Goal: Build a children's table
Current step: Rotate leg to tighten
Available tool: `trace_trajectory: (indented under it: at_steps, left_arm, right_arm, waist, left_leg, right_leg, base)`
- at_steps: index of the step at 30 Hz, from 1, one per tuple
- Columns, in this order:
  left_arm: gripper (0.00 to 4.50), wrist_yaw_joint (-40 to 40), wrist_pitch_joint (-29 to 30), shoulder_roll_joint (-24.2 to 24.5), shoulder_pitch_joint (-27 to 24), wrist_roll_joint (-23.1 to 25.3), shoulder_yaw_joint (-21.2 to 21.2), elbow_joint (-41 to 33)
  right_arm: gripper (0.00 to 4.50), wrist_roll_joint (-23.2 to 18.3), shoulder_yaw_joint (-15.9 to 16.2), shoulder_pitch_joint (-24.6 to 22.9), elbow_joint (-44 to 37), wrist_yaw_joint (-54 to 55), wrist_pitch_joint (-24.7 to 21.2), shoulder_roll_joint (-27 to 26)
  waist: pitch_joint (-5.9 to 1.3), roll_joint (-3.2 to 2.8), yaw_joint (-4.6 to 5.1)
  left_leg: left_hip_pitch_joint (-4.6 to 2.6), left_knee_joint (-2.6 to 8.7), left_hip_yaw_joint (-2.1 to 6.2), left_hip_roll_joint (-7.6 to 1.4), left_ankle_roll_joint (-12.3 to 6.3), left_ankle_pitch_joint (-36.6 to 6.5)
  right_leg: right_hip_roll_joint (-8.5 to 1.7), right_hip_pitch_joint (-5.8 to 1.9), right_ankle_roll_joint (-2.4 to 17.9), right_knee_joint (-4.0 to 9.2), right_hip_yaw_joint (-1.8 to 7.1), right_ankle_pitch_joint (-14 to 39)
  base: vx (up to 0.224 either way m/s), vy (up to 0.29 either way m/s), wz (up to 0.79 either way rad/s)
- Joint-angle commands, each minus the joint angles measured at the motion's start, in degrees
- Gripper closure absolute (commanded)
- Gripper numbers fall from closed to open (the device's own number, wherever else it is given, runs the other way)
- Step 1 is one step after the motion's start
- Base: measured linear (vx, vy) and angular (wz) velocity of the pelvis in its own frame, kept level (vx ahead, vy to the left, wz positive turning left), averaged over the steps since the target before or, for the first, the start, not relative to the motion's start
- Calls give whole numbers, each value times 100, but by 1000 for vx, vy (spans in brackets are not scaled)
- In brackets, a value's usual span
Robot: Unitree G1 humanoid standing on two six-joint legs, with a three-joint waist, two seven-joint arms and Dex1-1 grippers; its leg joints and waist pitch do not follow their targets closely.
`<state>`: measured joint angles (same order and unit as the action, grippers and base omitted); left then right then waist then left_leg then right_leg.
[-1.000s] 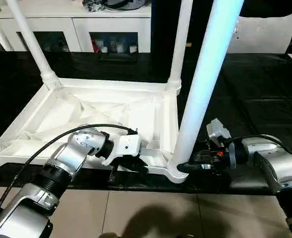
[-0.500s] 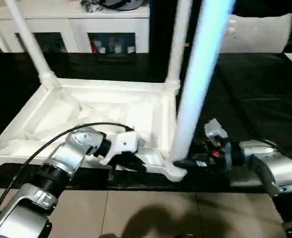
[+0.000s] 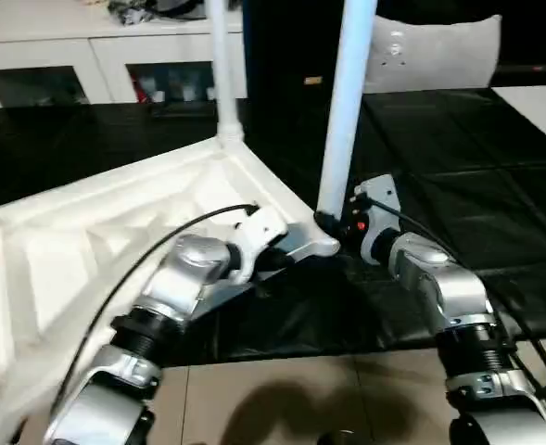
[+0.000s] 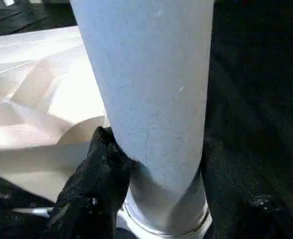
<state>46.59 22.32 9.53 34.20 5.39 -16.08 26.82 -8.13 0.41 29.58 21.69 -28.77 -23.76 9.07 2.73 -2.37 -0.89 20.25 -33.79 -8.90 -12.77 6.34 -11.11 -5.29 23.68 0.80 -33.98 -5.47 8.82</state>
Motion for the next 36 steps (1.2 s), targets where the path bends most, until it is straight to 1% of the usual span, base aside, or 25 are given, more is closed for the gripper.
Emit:
trace_trajectory:
  at_steps: [1, 4, 5, 6, 7, 8, 9, 10, 11, 12, 14, 15, 17, 18, 19, 20, 23, 24, 25, 27, 29, 30, 31, 34, 36]
  left_arm:
    - [450, 93, -147, -248, 245, -83, -209, -202]
    - [450, 179, -232, -74, 208, 46, -278, -227]
    - [450, 189, -251, -58, 204, 50, -282, -224]
    - [450, 255, -362, 56, 179, 78, -302, -200]
    - [450, 268, -382, 85, 173, 86, -306, -192]
    - [450, 299, -437, 141, 163, 100, -310, -170]
    - [450, 313, -458, 160, 159, 103, -311, -162]
    - [450, 443, -649, 310, 137, 110, -320, -98]
    - [450, 483, -720, 346, 133, 111, -328, -81]
    - [450, 679, -968, 510, 113, 112, -365, -12]
    - [450, 755, -1011, 566, 107, 109, -377, 8]
    - [450, 812, -1050, 597, 102, 108, -381, 22]
    - [450, 1207, -1396, 784, 54, 70, -483, 46]
    - [450, 1451, -1615, 896, 19, 43, -553, 44]
    - [450, 1451, -1615, 896, 19, 43, -553, 44]
    - [450, 1773, -1753, 1009, -30, -34, -623, -3]
    - [450, 2078, -1897, 1118, -44, -110, -689, 9]
    - [450, 2231, -1939, 1181, -49, -131, -724, 6]
    - [450, 2231, -1939, 1181, -49, -131, -724, 6]
    - [450, 2609, -2109, 1345, -66, -159, -822, -19]
    - [450, 2856, -2302, 1460, -77, -152, -923, -23]
    - [450, 2903, -2377, 1483, -72, -136, -950, -6]
    - [450, 2952, -2430, 1504, -70, -122, -977, 2]
    - [450, 3110, -2567, 1549, -65, -120, -1024, 20]
    - [450, 3254, -2630, 1578, -63, -158, -1059, 5]
  right_arm:
    - [200, 10, 309, -52, 129, -161, -61, -195]
    - [167, -77, 216, -140, -9, -340, 35, -122]
    - [152, -81, 214, -144, -13, -350, 42, -110]
    - [143, -102, 211, -178, -39, -440, 100, -15]
    - [143, -105, 213, -187, -44, -470, 120, 13]
    - [133, -113, 207, -204, -45, -524, 133, 66]
    - [121, -120, 203, -210, -47, -552, 134, 89]
    - [108, -187, 206, -274, -85, -860, 165, 296]
    - [99, -195, 221, -293, -104, -946, 171, 353]
    - [94, -179, 340, -400, -207, -1418, 265, 669]
    - [88, -171, 388, -448, -250, -1632, 323, 808]
    - [64, -177, 398, -474, -270, -1771, 353, 889]
    - [50, -271, 388, -546, -365, -2267, 437, 1204]
    - [43, -306, 379, -571, -406, -2490, 487, 1366]
    - [32, -306, 379, -571, -406, -2490, 487, 1366]
    - [12, -356, 359, -569, -420, -2732, 548, 1532]
    - [12, -442, 398, -573, -425, -3125, 674, 1759]
    - [12, -535, 431, -600, -474, -3442, 691, 1893]
    - [12, -535, 431, -600, -474, -3442, 691, 1893]
    - [12, -728, 554, -657, -612, -4147, 605, 2152]
    - [47, -711, 681, -654, -619, -4397, 633, 2269]
    - [50, -707, 706, -639, -598, -4426, 618, 2275]
    - [59, -700, 735, -625, -583, -4465, 621, 2279]
    - [91, -706, 810, -589, -547, -4604, 626, 2276]
    - [104, -715, 911, -570, -529, -4757, 641, 2260]
  waist:
    - [-416, 85, -46]
    - [-395, 87, -69]
    - [-392, 64, -74]
    - [-391, 65, -82]
    - [-389, 69, -83]
    - [-387, 49, -97]
    - [-391, 52, -107]
    - [-393, 35, -127]
    - [-393, 48, -120]
    - [-395, 45, -144]
    - [-399, 51, -161]
    - [-396, 58, -172]
    - [-403, 75, -182]
    - [-412, 66, -215]
    - [-412, 66, -215]
    - [-407, 67, -224]
    - [-398, 68, -269]
    - [-402, 66, -290]
    - [-402, 66, -290]
    - [-399, 72, -312]
    - [-402, 82, -345]
    - [-399, 86, -350]
    - [-404, 83, -355]
    - [-392, 83, -393]
    - [-393, 85, -400]
  left_leg:
    - [82, 331, -102, 76, -448, -654]
    - [69, 341, -109, 77, -445, -809]
    - [69, 343, -105, 79, -431, -836]
    - [64, 348, -103, 76, -407, -916]
    - [61, 350, -106, 75, -406, -942]
    - [56, 354, -101, 71, -390, -953]
    - [48, 354, -103, 68, -380, -951]
    - [44, 357, -95, 66, -365, -963]
    - [48, 359, -99, 62, -380, -983]
    - [39, 351, -100, 60, -398, -1000]
    - [49, 346, -105, 55, -426, -981]
    - [61, 344, -107, 56, -436, -943]
    - [58, 339, -106, 66, -462, -952]
    - [62, 333, -99, 44, -509, -874]
    - [62, 333, -99, 44, -509, -874]
    - [59, 334, -104, 40, -523, -836]
    - [41, 331, -122, 28, -515, -910]
    - [35, 331, -119, 29, -521, -935]
    - [35, 331, -119, 29, -521, -935]
    - [48, 333, -119, 20, -539, -938]
    - [54, 330, -115, 13, -580, -915]
    - [57, 333, -118, 10, -575, -888]
    - [50, 328, -120, 13, -562, -880]
    - [22, 339, -125, 9, -467, -1008]
    - [30, 347, -117, 4, -436, -1016]
  right_leg:
    - [-181, -394, 1093, 388, 202, 1355]
    - [-185, -390, 1033, 421, 200, 1594]
    - [-189, -391, 1013, 424, 199, 1659]
    - [-191, -387, 956, 445, 198, 1776]
    - [-189, -383, 949, 448, 201, 1791]
    - [-189, -377, 952, 443, 203, 1789]
    - [-188, -375, 952, 447, 204, 1773]
    - [-190, -378, 966, 435, 203, 1733]
    - [-184, -382, 978, 440, 205, 1706]
    - [-180, -373, 1006, 437, 204, 1639]
    - [-187, -384, 1038, 413, 215, 1507]
    - [-195, -391, 1069, 408, 212, 1493]
    - [-191, -398, 1039, 424, 203, 1559]
    - [-206, -402, 1064, 395, 220, 1448]
    - [-206, -402, 1064, 395, 220, 1448]
    - [-201, -390, 1112, 386, 218, 1382]
    - [-205, -372, 1129, 389, 220, 1519]
    - [-199, -379, 1130, 395, 213, 1555]
    - [-199, -379, 1130, 395, 213, 1555]
    - [-199, -387, 1137, 382, 213, 1522]
    - [-199, -393, 1116, 376, 215, 1508]
    - [-207, -384, 1128, 375, 220, 1517]
    - [-205, -379, 1128, 374, 217, 1529]
    - [-207, -357, 1049, 408, 217, 1842]
    - [-209, -365, 1036, 398, 218, 1824]
  base:
    - [0, 0, 0]
    - [0, 0, 0]
    - [0, 0, 0]
    - [0, 0, 0]
    - [0, 0, 0]
    - [0, 0, 0]
    - [0, 0, 0]
    - [0, 0, 0]
    - [0, 0, 0]
    - [0, 0, 0]
    - [0, 0, 0]
    - [0, 0, 0]
    - [0, 0, 0]
    - [0, 0, 0]
    - [0, 0, 0]
    - [0, 0, 0]
    - [0, 0, 0]
    - [0, 0, 0]
    - [0, 0, 0]
    - [0, 0, 0]
    - [0, 0, 0]
    - [0, 0, 0]
    - [0, 0, 0]
    - [0, 0, 0]
    - [0, 0, 0]
